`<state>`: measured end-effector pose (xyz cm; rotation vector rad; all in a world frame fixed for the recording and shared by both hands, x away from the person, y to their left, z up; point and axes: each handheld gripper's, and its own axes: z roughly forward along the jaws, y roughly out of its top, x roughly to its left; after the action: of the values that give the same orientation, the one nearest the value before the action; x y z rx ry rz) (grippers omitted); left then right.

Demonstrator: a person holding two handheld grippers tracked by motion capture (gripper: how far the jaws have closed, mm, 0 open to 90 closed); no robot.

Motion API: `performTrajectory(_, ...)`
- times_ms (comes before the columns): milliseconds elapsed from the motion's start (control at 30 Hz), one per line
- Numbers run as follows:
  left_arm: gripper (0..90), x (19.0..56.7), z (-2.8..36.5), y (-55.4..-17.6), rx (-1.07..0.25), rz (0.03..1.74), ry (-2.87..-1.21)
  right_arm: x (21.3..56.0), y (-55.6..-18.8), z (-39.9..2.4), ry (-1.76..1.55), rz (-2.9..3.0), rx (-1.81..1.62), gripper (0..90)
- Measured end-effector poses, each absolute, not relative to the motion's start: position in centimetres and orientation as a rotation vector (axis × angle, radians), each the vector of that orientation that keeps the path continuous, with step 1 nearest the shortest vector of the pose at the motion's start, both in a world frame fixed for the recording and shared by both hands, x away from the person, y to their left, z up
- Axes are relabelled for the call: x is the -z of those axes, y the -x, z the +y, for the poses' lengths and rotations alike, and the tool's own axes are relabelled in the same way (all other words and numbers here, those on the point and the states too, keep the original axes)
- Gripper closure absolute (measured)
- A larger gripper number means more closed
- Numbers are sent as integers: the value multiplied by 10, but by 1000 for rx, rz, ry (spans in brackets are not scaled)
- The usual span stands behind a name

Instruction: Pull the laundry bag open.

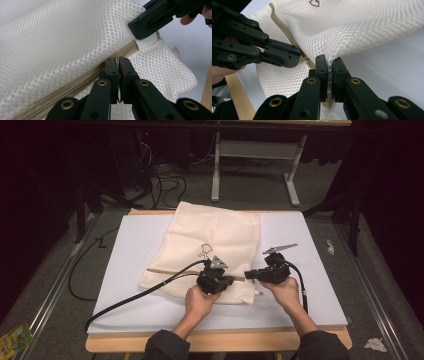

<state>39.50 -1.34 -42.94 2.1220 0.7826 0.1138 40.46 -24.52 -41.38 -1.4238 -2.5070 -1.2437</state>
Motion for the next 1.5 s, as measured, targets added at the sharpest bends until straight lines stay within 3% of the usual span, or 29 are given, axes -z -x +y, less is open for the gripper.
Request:
performTrajectory(600, 876, 426, -5, -394, -151, 788, -2121, 413, -403, -244, 1416, -2512, 1250, 868)
performTrajectory(1500, 875, 420, 42, -403, -182, 887, -2088, 412, -402, -252, 1464, -2552, 1234, 868)
